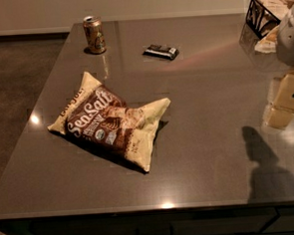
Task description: Pick brown chip bag
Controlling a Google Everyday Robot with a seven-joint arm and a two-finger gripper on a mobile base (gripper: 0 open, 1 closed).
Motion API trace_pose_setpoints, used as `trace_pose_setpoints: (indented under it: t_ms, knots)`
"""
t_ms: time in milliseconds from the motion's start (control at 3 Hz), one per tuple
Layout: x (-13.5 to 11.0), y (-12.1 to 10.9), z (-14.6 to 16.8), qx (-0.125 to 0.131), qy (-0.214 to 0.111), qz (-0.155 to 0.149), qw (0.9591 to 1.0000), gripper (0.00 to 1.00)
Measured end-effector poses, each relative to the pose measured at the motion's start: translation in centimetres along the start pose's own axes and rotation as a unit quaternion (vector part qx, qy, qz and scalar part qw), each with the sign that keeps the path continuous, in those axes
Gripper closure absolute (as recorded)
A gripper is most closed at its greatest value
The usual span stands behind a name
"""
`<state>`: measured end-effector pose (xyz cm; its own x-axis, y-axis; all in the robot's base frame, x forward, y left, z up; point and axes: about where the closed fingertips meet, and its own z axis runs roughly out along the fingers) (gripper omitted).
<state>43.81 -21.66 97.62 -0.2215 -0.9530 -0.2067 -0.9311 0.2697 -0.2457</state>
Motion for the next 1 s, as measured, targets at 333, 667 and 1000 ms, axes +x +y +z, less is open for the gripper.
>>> trace_pose_setpoints:
  t_ms: [333,667,1000]
  knots:
    - [-1.1,0.4,0.0,0.001,-0.001,0.001,1.0,0.0]
    - [-2.9,1.1,0.7,-0.004,-0.013,0.005,0.9999,0.0]
    - [-7.8,2.3,4.3,-0.016,-0.048,0.036,0.9981,0.0]
